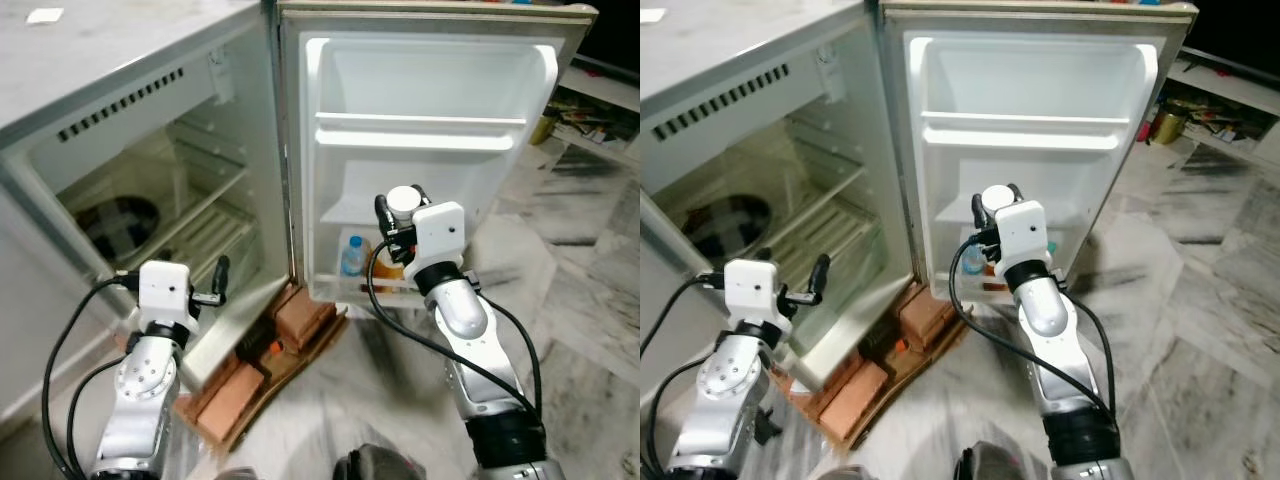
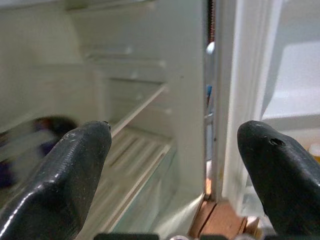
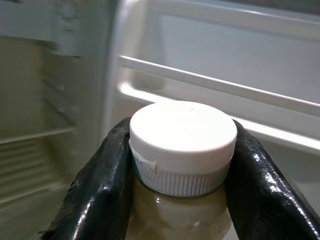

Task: Restocking fridge

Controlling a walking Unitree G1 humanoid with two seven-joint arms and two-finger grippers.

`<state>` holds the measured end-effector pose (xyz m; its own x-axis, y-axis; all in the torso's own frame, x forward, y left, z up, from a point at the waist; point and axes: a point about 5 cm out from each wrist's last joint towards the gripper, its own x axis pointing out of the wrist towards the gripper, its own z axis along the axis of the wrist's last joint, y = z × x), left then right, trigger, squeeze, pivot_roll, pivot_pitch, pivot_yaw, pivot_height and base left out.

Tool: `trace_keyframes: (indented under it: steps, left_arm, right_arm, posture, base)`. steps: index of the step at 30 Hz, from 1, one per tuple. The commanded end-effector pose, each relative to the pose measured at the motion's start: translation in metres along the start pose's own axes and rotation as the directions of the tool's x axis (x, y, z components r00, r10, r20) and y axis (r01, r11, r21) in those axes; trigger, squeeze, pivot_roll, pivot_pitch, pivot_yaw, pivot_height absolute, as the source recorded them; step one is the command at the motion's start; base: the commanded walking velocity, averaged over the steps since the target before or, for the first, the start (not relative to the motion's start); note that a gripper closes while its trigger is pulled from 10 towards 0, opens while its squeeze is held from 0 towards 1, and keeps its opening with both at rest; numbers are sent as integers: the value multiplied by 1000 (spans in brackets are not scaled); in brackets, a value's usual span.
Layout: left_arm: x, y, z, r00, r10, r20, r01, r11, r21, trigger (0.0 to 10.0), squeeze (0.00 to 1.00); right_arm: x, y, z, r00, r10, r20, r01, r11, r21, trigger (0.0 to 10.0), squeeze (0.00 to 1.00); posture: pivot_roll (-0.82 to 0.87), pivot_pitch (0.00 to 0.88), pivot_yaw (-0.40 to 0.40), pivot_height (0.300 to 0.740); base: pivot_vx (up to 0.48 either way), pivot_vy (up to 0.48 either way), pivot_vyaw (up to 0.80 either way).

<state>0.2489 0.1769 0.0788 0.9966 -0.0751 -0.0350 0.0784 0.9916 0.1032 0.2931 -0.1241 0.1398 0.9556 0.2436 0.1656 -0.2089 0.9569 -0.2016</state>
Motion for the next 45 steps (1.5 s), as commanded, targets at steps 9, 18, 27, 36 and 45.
trace_keyframes:
  steps: [9, 18, 27, 36, 45]
  left_arm:
    - [1, -4, 2, 1000, -20, 13, 20, 1000, -15, 10000, 0]
    - [1, -5, 3, 999, -30, 23, 30, 1000, -6, 10000, 0]
    - [0, -5, 3, 999, -25, 25, 25, 999, -20, 10000, 0]
    - [1, -4, 3, 1000, -21, 19, 22, 999, -28, 10000, 0]
    - [0, -2, 2, 1000, -2, 12, 3, 999, -42, 10000, 0]
  right_arm:
    - [3, -6, 7, 998, -43, 37, 43, 999, -16, 10000, 0]
    - [4, -6, 8, 998, -50, 44, 50, 999, -16, 10000, 0]
    - [2, -6, 8, 998, -47, 44, 47, 999, -15, 10000, 0]
    - [23, -4, 31, 991, -5, 134, 7, 1000, -12, 10000, 0]
    - [31, -12, 36, 990, 2, 139, 0, 1000, -10, 10000, 0]
  posture:
    - [67, 15, -6, 740]
    - [67, 15, -8, 740]
    - [66, 16, -6, 740]
    - [71, 16, -6, 740]
    - [79, 17, -11, 740]
  base:
    - [203, -243, 0]
    - [0, -27, 0]
    - [0, -307, 0]
    - [0, 0, 0]
    - [0, 134, 0]
